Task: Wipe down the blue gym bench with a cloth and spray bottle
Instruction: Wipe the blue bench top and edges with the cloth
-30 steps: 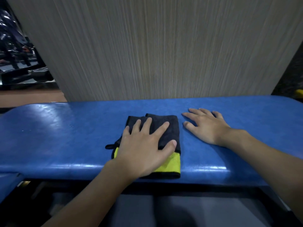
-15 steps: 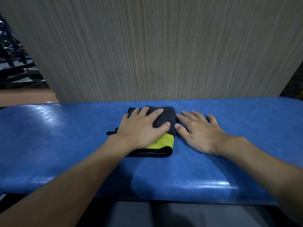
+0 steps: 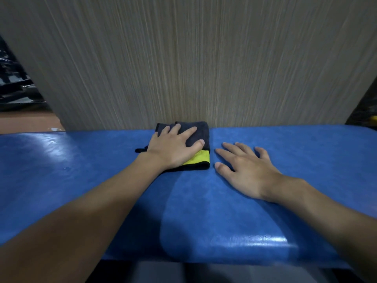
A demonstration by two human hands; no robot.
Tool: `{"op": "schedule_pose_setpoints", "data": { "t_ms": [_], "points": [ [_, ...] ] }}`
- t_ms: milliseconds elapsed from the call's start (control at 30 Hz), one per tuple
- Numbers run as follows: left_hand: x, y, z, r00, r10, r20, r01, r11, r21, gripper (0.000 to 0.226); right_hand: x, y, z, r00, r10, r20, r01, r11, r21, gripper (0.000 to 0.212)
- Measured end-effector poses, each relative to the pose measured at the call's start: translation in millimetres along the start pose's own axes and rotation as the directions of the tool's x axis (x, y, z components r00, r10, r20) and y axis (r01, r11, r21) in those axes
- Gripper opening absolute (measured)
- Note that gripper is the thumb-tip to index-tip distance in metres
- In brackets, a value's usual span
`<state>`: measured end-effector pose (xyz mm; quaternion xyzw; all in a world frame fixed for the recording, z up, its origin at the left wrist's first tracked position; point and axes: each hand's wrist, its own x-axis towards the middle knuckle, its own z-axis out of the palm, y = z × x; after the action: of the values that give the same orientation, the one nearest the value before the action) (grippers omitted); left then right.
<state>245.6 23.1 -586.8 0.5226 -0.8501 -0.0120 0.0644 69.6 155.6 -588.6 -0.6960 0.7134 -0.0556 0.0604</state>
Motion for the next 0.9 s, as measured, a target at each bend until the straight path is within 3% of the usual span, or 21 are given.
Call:
{"op": "schedule_pose_setpoints", "data": {
  "t_ms": [500, 667, 900],
  "points": [
    [-171, 11, -23, 0.997, -0.006, 0.082, 0.002, 0.999, 0.047, 0.094, -3, -6, -8, 1.000, 0.014, -0.026, -0.016, 0.998, -0.056, 0.056],
    [-155, 13, -19, 0.998, -0.042, 0.051, 0.041, 0.999, 0.029, 0.097, 9, -9, -9, 0.999, 0.004, -0.049, -0.003, 1.000, 0.015, 0.055],
    [-76, -5, -13, 0.999, -0.041, 0.018, 0.041, 0.999, 0.007, 0.094, 17, -9, -2, 1.000, 0.000, 0.026, 0.001, 0.998, -0.059, 0.060]
  ]
}}
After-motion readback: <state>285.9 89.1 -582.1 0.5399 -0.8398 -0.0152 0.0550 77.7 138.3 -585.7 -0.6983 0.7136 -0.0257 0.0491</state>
